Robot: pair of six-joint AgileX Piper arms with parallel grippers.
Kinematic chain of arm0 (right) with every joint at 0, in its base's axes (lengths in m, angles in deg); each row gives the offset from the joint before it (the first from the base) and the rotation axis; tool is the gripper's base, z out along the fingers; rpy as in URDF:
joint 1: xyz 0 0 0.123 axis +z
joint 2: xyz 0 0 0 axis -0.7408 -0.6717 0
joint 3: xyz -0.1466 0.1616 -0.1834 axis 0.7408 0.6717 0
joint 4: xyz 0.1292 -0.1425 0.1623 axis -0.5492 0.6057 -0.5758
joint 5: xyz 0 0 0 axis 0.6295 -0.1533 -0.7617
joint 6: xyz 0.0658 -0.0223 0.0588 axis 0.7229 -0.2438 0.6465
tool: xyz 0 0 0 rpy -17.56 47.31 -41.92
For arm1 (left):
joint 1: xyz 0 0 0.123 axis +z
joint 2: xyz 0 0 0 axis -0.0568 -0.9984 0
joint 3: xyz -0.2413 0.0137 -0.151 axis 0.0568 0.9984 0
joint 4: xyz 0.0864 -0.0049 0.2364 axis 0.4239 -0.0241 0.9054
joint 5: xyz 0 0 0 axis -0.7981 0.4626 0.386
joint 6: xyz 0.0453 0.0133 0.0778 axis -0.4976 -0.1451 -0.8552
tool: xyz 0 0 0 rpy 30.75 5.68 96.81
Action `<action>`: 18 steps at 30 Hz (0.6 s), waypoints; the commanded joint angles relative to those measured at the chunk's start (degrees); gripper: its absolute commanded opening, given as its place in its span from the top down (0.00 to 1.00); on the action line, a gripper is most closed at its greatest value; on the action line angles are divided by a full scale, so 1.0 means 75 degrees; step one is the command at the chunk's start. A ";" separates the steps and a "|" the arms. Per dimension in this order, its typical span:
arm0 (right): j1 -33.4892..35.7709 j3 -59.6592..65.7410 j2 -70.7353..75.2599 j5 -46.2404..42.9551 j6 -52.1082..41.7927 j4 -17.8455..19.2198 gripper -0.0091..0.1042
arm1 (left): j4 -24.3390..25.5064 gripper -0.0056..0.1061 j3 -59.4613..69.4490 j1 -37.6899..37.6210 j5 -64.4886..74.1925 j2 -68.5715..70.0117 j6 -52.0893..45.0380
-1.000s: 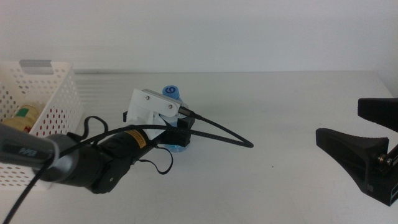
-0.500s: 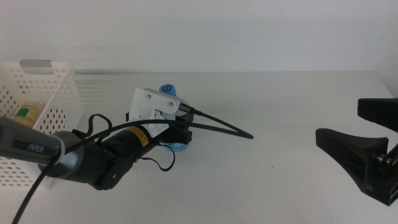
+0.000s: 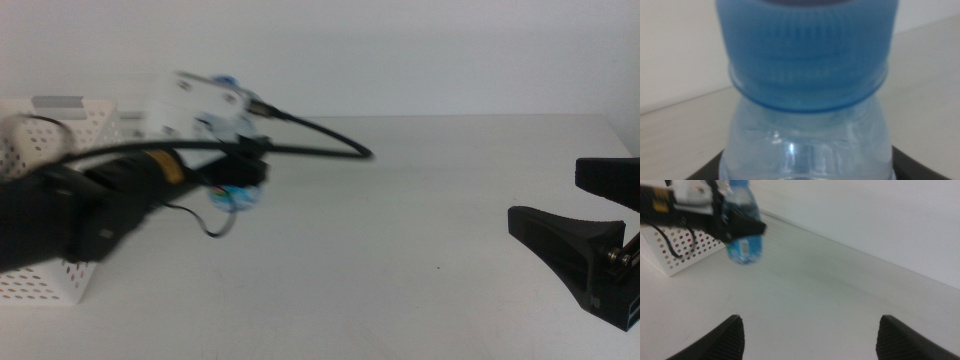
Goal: Use arms to grab the bottles and put them into the dustbin to the left of the table.
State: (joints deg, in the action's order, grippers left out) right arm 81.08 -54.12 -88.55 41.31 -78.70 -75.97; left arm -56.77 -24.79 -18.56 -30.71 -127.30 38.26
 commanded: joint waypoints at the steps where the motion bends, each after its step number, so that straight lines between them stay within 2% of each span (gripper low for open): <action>1: 0.0031 -0.0242 0.0003 -0.0567 -0.0067 0.0050 0.30 | -0.0070 0.99 -0.0220 0.0280 0.0007 0.0928 0.0019; 11: 0.0031 -0.0242 0.0003 -0.0567 -0.0067 0.0050 0.30 | 0.0499 0.99 -0.0278 0.1771 0.2162 0.2702 0.0019; 18: 0.0031 -0.0242 0.0003 -0.0567 -0.0067 0.0050 0.30 | 0.0664 0.99 -0.1210 0.2936 0.3848 0.2861 -0.0277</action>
State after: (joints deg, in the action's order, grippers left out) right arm 81.08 -54.12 -88.55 41.31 -78.70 -75.97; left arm -52.37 -29.79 2.44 2.13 -107.65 36.99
